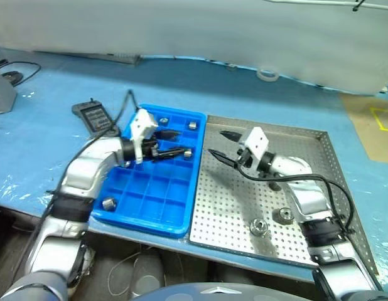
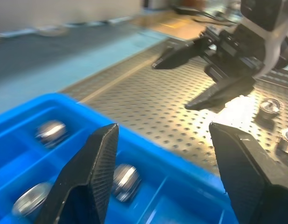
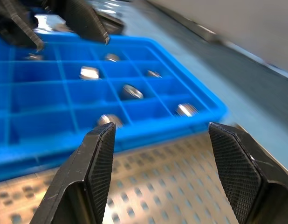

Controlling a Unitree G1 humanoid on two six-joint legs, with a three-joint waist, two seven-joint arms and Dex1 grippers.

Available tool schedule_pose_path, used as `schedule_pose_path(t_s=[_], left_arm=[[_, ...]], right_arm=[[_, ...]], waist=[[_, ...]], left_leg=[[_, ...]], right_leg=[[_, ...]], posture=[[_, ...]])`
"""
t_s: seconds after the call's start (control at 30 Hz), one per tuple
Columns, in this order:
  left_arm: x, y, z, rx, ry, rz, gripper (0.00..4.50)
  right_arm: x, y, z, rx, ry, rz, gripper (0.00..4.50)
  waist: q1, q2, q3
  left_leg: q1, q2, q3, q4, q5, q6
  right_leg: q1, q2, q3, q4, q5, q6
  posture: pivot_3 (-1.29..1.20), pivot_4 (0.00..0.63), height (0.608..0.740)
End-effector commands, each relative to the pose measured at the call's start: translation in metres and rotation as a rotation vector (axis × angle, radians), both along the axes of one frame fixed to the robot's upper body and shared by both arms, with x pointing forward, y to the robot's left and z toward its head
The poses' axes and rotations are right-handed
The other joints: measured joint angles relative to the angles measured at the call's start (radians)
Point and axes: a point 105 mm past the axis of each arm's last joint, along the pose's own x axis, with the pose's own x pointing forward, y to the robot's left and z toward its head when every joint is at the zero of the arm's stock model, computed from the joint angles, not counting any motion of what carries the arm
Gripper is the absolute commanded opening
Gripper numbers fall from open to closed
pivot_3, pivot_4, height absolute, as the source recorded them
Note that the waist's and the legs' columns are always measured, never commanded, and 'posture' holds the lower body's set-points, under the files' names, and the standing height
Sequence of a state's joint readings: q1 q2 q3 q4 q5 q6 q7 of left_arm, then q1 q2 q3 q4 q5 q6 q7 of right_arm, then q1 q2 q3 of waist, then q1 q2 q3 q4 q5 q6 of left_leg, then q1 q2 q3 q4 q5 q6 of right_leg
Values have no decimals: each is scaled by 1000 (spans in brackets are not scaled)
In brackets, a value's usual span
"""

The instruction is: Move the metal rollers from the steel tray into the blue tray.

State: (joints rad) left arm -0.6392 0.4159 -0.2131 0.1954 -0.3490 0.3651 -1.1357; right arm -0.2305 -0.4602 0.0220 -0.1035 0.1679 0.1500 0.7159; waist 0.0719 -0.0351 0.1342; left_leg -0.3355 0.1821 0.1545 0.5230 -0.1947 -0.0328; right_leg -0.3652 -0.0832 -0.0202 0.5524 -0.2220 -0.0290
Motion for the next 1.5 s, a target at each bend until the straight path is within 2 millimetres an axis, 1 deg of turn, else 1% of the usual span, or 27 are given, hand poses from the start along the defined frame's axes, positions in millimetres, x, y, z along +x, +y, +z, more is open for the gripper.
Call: schedule_pose_path(t_s=[0.03, 0.1, 0.13, 0.17, 0.23, 0.33, 0.43, 0.5, 0.6, 0.63, 0.7, 0.77, 0.87, 0.93, 1.03, 1.1, 1.17, 1.2, 1.27, 1.33, 1.4, 1.5], left_arm=[[-7, -29, -15, 91, 3, -204, 3260], [-4, -43, -26, 119, 28, -259, 3260], [-3, -47, -28, 122, 37, -270, 3260], [-2, -59, -30, 101, 73, -291, 3260], [1, -82, -33, 82, 98, -307, 3260], [-9, -110, -35, 79, 82, -385, 3260], [-21, -129, -33, 54, 67, -459, 3260], [-19, -141, -35, 57, 43, -425, 3260], [-1, -157, -39, 96, -37, -246, 3260], [6, -160, -37, 100, -64, -195, 3260], [12, -165, -27, 71, -85, -155, 3260], [7, -169, -18, 31, -91, -201, 3260], [-14, -171, -22, 35, -99, -364, 3260], [-10, -177, -26, 47, -80, -300, 3260], [-3, -180, -35, 96, -115, -218, 3260], [6, -181, -39, 132, -126, -127, 3260], [14, -182, -38, 155, -153, -56, 3260], [15, -186, -33, 135, -140, -37, 3260], [14, -194, -23, 96, -123, -32, 3260], [10, -201, -19, 87, -126, -45, 3260], [5, -207, -21, 85, -73, -50, 3260], [-1, -214, -27, 114, -56, -55, 3260]], right_arm=[[-14, -45, 20, 4, -78, -165, 3313], [-27, -68, 15, -53, -78, -242, 3313], [-30, -74, 14, -65, -77, -262, 3313], [-37, -85, 16, -68, -82, -313, 3313], [-51, -96, 20, -73, -90, -376, 3313], [-67, -98, 21, -115, -84, -419, 3313], [-75, -99, 29, -106, -83, -459, 3313], [-79, -97, 33, -117, -83, -471, 3313], [-82, -92, 36, -114, -78, -486, 3313], [-82, -91, 37, -108, -75, -490, 3313], [-82, -89, 37, -106, -71, -500, 3313], [-81, -88, 36, -100, -65, -506, 3313], [-78, -84, 37, -74, -64, -504, 3313], [-76, -81, 39, -73, -68, -502, 3313], [-75, -80, 40, -69, -72, -512, 3313], [-76, -80, 38, -67, -69, -518, 3313], [-77, -79, 37, -63, -65, -524, 3313], [-78, -79, 36, -59, -62, -526, 3313], [-79, -77, 34, -59, -57, -528, 3313], [-80, -77, 33, -54, -55, -536, 3313], [-80, -76, 34, -39, -58, -547, 3313], [-82, -70, 31, -32, -47, -539, 3313]], waist=[[-18, 1, 0], [-33, 3, -2], [-40, 3, -2], [-57, 3, -3], [-77, 6, -4], [-110, 9, -6], [-145, 12, -8], [-170, 13, -9], [-201, 16, -10], [-207, 16, -10], [-226, 17, -11], [-241, 17, -11], [-257, 18, -11], [-269, 18, -11], [-281, 20, -11], [-286, 20, -11], [-296, 20, -11], [-303, 21, -10], [-314, 21, -10], [-321, 22, -10], [-331, 23, -11], [-341, 25, -11]], left_leg=[[0, 0, 0, 2, -1, 2], [-2, 0, 1, 4, -3, 5], [-1, -1, 3, 4, -4, 7], [-1, -1, 5, 5, -6, 10], [-1, -1, 7, 8, -8, 14], [-3, -3, 12, 13, -11, 25], [-4, -4, 14, 17, -17, 35], [-5, -5, 16, 19, -20, 38], [-8, -8, 16, 22, -24, 39], [-9, -9, 16, 23, -24, 40], [-12, -12, 15, 26, -25, 43], [-14, -13, 14, 28, -26, 48], [-15, -18, 14, 28, -28, 53], [-15, -20, 14, 28, -29, 55], [-18, -20, 14, 36, -32, 61], [-20, -21, 14, 40, -34, 63], [-21, -22, 13, 42, -35, 64], [-22, -23, 12, 43, -35, 64], [-25, -27, 10, 43, -35, 65], [-27, -29, 9, 44, -36, 66], [-30, -30, 7, 45, -37, 67], [-31, -32, 6, 45, -38, 70]], right_leg=[[0, 0, 1, 0, 0, 0], [1, 0, 1, -2, 0, 0], [3, -1, 3, -3, 0, 0], [4, -1, 5, -3, 0, 0], [3, -2, 6, -6, 0, 0], [3, -6, 10, -8, 0, 0], [5, -8, 14, -12, 0, 0], [5, -10, 16, -14, 0, 0], [4, -11, 19, -15, 0, 0], [3, -12, 19, -16, 0, 0], [3, -14, 19, -16, 0, 0], [2, -16, 18, -17, 0, 0], [2, -22, 16, -17, 0, 0], [1, -25, 15, -18, 0, 0], [1, -26, 14, -18, 0, 0], [1, -27, 13, -18, 0, 0], [2, -29, 13, -18, 0, 0], [2, -29, 13, -19, 0, 0], [2, -32, 12, -19, 0, 0], [1, -34, 11, -19, 0, 0], [1, -37, 9, -20, 0, 0], [1, -40, 5, -22, 0, 0]], posture=[[-279, 150, 740], [-322, 150, 740], [-363, 150, 740], [-400, 150, 740], [-435, 150, 740], [-510, 150, 740], [-541, 150, 740], [-561, 150, 740], [-576, 150, 740], [-576, 150, 740], [-575, 150, 740], [-573, 150, 740], [-571, 150, 740], [-574, 150, 740], [-581, 150, 740], [-586, 150, 740], [-588, 150, 740], [-590, 150, 740], [-592, 150, 740], [-589, 150, 740], [-594, 150, 740], [-606, 150, 740]])
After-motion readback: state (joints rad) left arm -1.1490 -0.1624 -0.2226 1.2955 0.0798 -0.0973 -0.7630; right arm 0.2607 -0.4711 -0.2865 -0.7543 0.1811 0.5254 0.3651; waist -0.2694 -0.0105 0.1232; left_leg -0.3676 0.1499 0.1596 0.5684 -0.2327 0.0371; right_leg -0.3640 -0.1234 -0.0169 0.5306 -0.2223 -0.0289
